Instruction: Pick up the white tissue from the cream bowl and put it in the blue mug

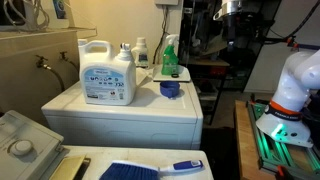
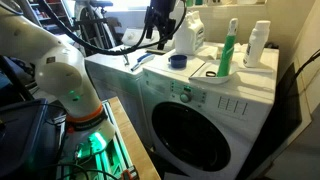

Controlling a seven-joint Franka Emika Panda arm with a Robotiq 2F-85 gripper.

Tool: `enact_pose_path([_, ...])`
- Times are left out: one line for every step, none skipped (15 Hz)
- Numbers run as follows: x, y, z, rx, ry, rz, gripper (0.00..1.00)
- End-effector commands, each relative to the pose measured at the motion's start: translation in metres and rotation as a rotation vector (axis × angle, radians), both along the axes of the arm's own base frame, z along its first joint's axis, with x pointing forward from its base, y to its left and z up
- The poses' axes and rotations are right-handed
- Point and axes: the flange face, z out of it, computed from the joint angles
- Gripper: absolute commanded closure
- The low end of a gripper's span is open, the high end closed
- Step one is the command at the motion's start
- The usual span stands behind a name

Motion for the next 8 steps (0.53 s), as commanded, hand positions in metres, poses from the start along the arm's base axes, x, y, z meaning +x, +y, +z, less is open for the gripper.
enact_pose_path([0.000, 0.000, 0.001, 0.000, 0.000, 0.000, 0.00])
enact_pose_path([0.000, 0.000, 0.001, 0.000, 0.000, 0.000, 0.00])
enact_pose_path([0.000, 0.000, 0.001, 0.000, 0.000, 0.000, 0.00])
enact_pose_path([0.000, 0.000, 0.001, 0.000, 0.000, 0.000, 0.00])
enact_pose_path([0.000, 0.000, 0.001, 0.000, 0.000, 0.000, 0.00])
enact_pose_path([0.000, 0.000, 0.001, 0.000, 0.000, 0.000, 0.00])
enact_pose_path([0.000, 0.000, 0.001, 0.000, 0.000, 0.000, 0.00])
enact_pose_path([0.004, 0.010, 0.004, 0.045, -0.033, 0.009, 0.00])
